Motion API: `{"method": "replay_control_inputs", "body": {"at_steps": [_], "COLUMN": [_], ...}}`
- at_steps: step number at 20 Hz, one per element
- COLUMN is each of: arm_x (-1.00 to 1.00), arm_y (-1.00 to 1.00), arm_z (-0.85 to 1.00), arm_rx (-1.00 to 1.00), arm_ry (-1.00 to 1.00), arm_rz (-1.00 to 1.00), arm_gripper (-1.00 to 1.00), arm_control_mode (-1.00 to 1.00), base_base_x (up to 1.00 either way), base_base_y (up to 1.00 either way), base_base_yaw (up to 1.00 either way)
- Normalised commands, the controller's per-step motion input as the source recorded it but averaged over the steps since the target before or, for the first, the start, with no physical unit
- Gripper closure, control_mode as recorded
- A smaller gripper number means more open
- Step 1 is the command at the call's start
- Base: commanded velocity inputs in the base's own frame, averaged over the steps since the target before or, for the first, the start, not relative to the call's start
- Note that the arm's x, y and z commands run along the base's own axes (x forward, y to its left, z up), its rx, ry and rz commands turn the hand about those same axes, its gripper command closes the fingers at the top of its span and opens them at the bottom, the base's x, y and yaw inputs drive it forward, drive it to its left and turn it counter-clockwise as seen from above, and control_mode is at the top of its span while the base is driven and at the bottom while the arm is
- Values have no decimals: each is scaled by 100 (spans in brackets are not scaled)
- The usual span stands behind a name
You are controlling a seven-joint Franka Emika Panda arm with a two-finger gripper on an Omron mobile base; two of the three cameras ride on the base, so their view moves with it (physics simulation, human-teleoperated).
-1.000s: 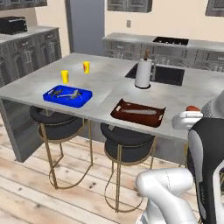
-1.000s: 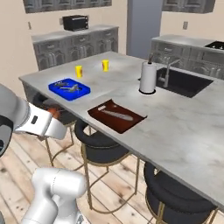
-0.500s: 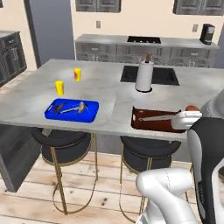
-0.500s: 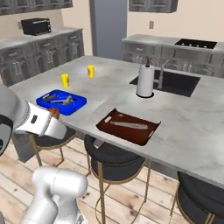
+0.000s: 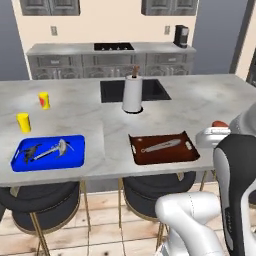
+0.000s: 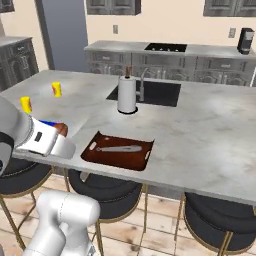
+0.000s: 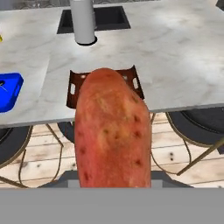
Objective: Gather the lemon and sweet potato from the fridge and place them on a tray on the dining counter. Then gather the fishs from the fridge and place them on the other tray.
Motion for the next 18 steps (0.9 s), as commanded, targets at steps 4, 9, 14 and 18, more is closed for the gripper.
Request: {"method": "replay_control_inputs", "body": {"at_steps": [4, 9, 14, 18], "arm_x": [0, 0, 38, 94], "arm_y": [0, 0, 8, 18], "arm_z": [0, 0, 0, 0], "arm_rx": [0, 0, 0, 5], "arm_ry": [0, 0, 2, 8], "arm_rz": [0, 0, -2, 0], "arm_gripper": [100, 100, 100, 100], "arm_control_mode": [100, 100, -100, -100], "base_base_x": [66, 73, 50, 0], "base_base_y": [13, 21, 13, 0], "base_base_yaw": [-39, -28, -10, 0]}}
